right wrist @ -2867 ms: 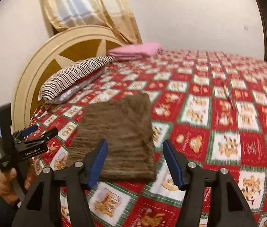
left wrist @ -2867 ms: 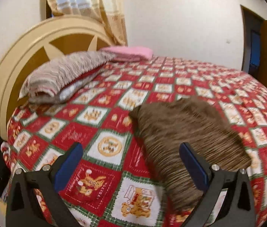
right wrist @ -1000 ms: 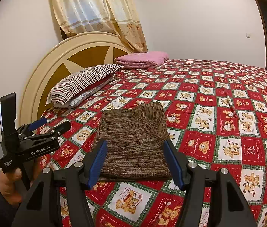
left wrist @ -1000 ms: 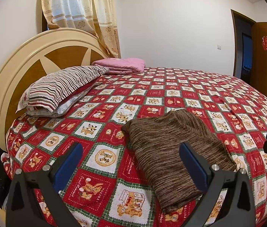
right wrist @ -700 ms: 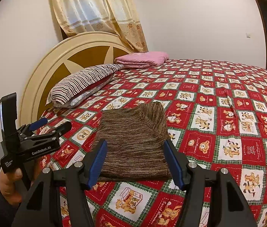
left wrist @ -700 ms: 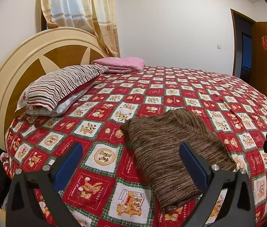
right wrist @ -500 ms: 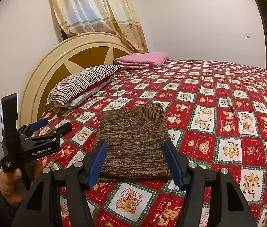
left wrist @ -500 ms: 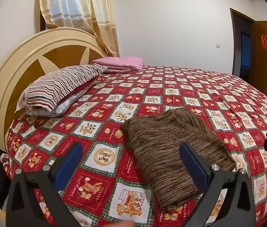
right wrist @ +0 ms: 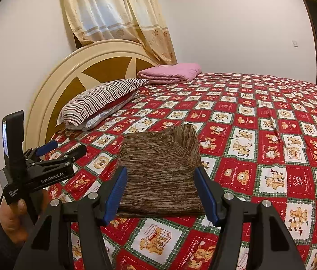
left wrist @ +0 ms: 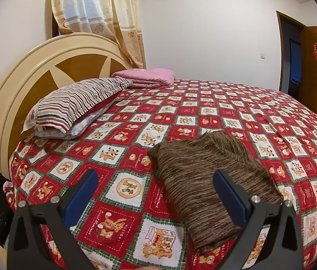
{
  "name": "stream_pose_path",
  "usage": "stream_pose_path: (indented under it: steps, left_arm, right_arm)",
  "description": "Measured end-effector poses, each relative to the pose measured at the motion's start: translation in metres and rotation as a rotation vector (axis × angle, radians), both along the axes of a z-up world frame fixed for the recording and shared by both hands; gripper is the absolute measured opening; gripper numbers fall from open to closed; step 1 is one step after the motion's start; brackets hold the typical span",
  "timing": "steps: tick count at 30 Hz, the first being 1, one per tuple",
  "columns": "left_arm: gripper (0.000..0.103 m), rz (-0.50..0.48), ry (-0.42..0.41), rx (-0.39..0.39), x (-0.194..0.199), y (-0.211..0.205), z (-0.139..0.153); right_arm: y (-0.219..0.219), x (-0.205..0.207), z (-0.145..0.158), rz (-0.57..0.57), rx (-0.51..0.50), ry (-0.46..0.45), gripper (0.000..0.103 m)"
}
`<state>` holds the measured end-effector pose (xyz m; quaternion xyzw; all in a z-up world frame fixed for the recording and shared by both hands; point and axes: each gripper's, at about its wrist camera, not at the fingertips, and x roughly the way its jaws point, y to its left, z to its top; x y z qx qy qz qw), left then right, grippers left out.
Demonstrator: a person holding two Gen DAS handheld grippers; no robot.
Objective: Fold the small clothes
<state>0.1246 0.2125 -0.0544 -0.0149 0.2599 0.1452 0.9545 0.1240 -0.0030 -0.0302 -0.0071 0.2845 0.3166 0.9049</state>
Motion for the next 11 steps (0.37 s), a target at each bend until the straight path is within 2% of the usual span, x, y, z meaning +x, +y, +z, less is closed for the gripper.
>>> stream_pose_path:
  steps: [11]
  left_arm:
    - [0.103, -0.008, -0.006, 0.027, 0.0014, -0.0011, -0.0021]
  right_arm:
    - [-0.0005, -0.0014, -0.0005, 0.000, -0.002, 0.003, 0.063]
